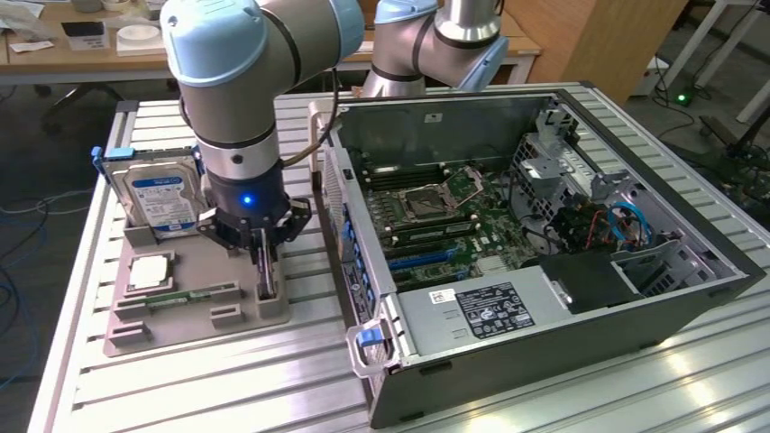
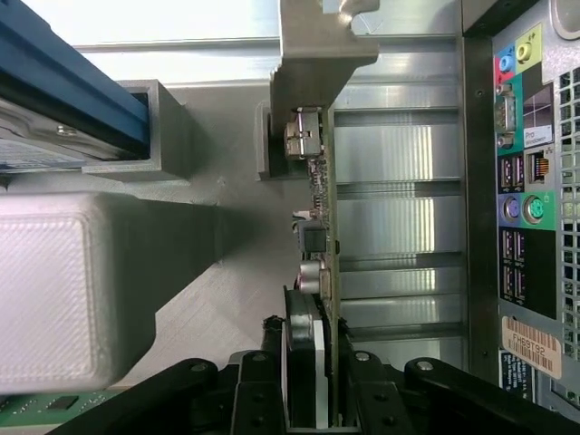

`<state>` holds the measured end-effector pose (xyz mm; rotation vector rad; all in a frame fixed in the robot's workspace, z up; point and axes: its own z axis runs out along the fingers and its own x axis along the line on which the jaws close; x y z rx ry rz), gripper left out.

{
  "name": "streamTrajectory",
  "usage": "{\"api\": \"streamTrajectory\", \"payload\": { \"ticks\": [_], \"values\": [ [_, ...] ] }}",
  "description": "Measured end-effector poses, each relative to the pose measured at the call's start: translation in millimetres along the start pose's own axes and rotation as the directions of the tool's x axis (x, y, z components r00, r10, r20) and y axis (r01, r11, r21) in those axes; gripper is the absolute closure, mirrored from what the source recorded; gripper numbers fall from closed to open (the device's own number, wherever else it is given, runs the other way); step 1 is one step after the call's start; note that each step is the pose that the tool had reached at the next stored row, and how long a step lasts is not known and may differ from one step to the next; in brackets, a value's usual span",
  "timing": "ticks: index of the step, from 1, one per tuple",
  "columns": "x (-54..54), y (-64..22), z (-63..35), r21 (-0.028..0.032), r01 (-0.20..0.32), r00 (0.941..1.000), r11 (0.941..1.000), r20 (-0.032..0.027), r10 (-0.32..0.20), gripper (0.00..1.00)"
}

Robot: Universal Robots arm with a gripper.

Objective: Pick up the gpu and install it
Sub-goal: 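Pick up the gpu and move the gpu toward the slot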

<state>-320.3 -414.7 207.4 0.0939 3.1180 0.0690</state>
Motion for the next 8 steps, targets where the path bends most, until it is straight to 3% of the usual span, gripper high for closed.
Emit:
{"api": "streamTrajectory", "payload": {
  "ticks": [8],
  "values": [
    [0.0, 0.0, 0.0, 0.0000, 0.000, 1.0000, 1.0000, 0.0000, 0.000, 0.72]
  ]
}}
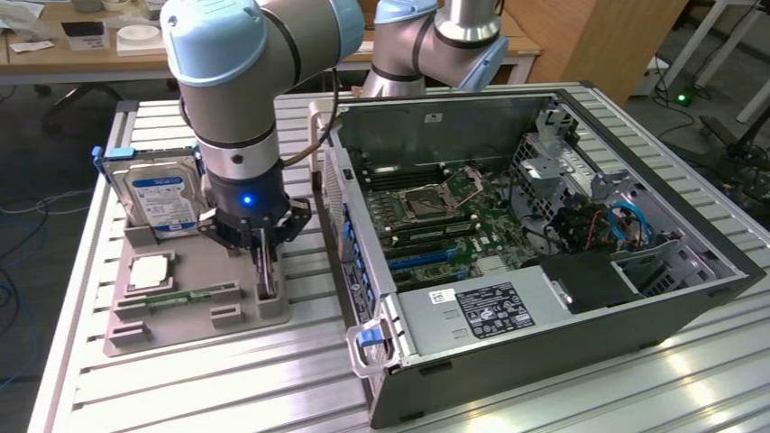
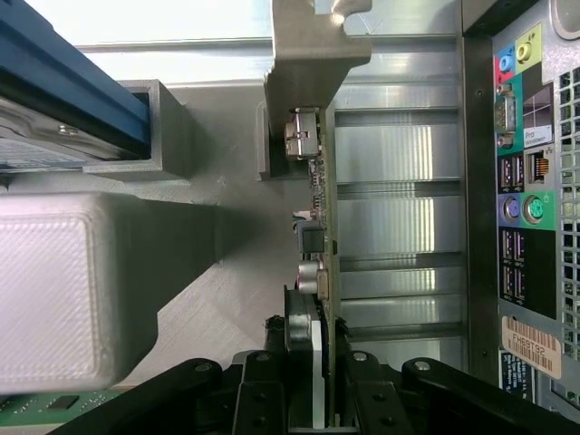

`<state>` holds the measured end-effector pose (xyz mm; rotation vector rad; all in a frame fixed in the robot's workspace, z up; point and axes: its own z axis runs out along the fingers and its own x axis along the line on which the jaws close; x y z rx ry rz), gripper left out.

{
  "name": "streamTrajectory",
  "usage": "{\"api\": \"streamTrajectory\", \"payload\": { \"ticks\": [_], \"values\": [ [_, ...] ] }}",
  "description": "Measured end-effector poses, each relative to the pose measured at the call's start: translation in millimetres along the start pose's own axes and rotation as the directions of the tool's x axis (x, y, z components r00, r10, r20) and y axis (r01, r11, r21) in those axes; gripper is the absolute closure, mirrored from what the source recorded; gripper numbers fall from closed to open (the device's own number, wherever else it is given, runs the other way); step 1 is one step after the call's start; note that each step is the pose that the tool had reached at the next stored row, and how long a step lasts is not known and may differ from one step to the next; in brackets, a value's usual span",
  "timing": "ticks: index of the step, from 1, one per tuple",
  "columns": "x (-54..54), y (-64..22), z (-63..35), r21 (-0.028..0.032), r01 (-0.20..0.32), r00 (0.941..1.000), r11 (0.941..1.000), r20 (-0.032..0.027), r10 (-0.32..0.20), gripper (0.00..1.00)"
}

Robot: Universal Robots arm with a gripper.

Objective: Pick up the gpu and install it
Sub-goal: 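Pick up the gpu and move the gpu toward the slot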

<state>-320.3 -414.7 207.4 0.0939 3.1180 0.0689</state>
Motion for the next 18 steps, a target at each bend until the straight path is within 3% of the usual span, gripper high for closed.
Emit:
{"api": "streamTrajectory", "payload": {
  "ticks": [10, 14, 18],
  "values": [
    [-0.1, 0.1, -1.4, -0.0003, 0.000, 1.0000, 1.0000, 0.0000, 0.000, 0.72],
    [-0.2, 0.5, -11.0, -0.0003, 0.000, 1.0000, 1.0000, 0.0000, 0.000, 0.72],
    [-0.6, 1.2, -27.3, -0.0002, 0.000, 1.0000, 1.0000, 0.0000, 0.000, 0.72]
  ]
}}
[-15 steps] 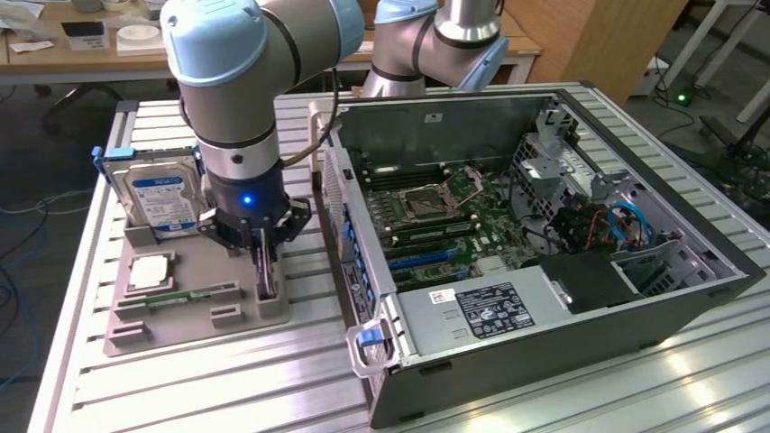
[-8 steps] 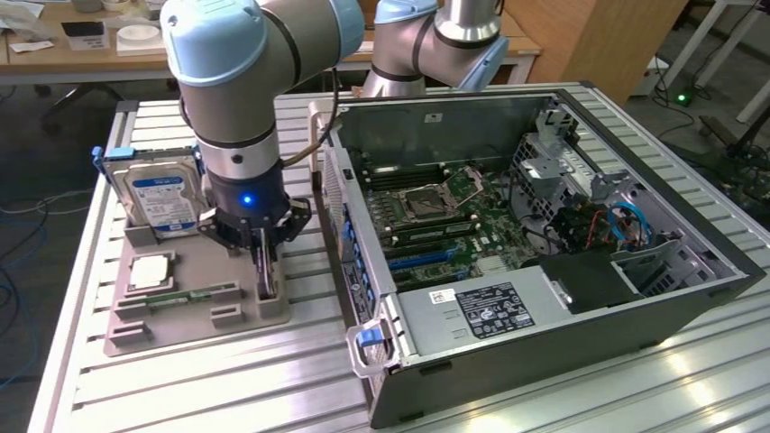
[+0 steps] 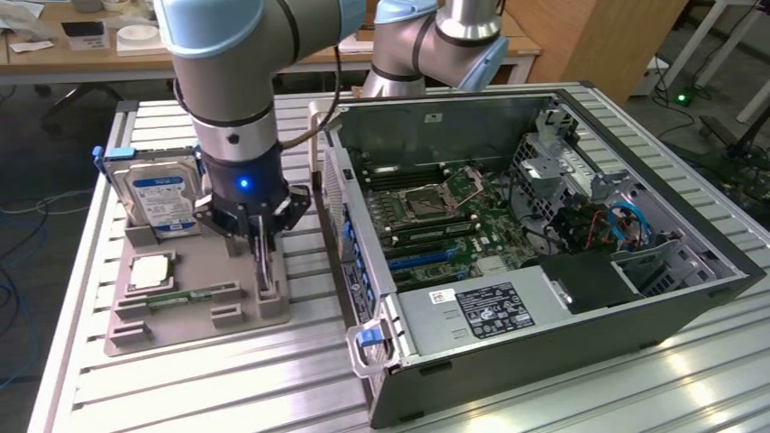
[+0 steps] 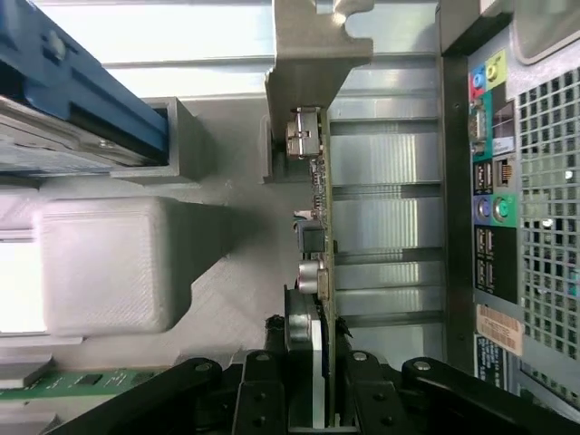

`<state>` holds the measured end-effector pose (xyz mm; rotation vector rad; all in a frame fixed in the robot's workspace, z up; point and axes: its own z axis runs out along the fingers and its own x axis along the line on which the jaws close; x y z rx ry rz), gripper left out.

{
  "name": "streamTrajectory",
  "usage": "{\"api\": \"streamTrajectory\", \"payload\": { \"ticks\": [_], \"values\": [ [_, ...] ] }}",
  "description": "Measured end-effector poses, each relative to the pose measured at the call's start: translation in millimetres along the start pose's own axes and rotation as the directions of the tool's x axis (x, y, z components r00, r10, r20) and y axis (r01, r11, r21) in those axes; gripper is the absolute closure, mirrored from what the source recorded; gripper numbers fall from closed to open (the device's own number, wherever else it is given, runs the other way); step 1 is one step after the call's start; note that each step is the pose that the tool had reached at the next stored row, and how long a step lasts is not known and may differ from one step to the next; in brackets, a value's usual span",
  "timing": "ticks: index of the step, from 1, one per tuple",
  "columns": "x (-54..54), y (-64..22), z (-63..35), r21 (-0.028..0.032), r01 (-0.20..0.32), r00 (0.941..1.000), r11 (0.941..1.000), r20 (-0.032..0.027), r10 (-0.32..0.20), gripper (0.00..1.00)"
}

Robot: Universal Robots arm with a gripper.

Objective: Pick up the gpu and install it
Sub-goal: 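Pick up the gpu and move the gpu toward the slot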

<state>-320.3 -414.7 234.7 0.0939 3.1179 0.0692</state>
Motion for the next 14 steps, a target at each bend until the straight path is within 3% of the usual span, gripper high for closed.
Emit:
{"api": "streamTrajectory", "payload": {
  "ticks": [14],
  "values": [
    [-1.3, 2.9, -63.4, -0.0001, 0.000, 1.0000, 1.0000, 0.0000, 0.000, 0.72]
  ]
}}
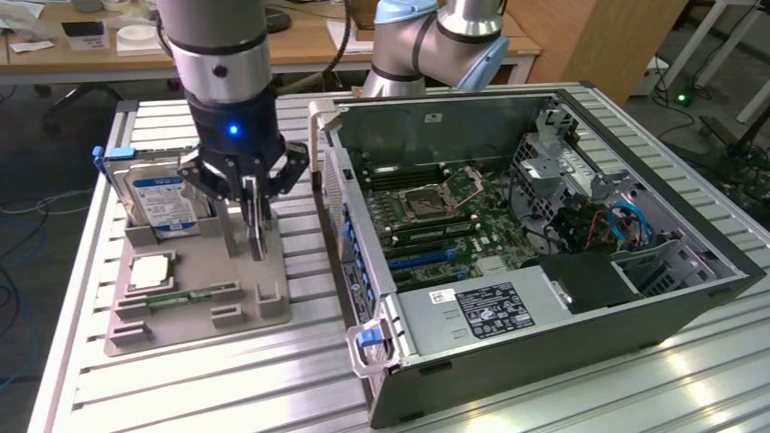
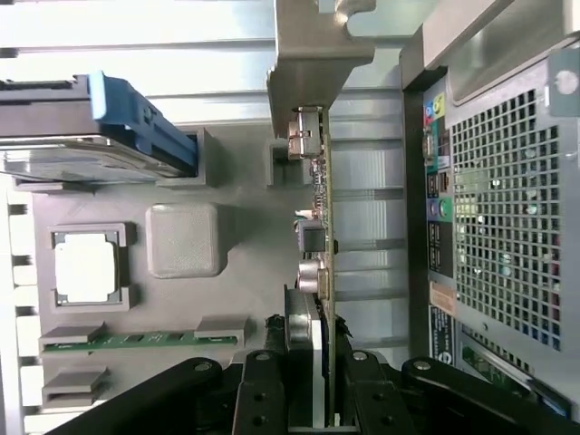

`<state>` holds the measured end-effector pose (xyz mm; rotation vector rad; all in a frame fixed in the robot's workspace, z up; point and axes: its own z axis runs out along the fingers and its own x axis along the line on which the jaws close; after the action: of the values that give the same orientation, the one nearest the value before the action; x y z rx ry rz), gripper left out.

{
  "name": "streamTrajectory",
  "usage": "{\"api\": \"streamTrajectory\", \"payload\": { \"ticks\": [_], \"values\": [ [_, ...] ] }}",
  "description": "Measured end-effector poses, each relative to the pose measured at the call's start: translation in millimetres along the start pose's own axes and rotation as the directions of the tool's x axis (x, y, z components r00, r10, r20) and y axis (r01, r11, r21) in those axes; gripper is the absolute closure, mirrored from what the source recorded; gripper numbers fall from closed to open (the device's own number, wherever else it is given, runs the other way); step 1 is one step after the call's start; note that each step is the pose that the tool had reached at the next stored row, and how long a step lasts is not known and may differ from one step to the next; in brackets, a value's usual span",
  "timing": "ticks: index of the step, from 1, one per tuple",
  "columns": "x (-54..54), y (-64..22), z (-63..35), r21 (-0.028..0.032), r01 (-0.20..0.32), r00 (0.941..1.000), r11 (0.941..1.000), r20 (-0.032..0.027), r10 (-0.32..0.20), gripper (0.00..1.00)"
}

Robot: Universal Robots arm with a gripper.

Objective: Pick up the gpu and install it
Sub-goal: 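Pick up the gpu and move the gpu toward the slot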

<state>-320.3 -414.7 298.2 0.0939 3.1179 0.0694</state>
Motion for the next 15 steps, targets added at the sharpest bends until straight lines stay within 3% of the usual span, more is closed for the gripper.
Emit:
{"api": "streamTrajectory", "payload": {
  "ticks": [15],
  "values": [
    [-1.4, 3.1, -68.1, 0.0000, 0.000, 1.0000, 1.0000, -0.0001, 0.000, 0.72]
  ]
}}
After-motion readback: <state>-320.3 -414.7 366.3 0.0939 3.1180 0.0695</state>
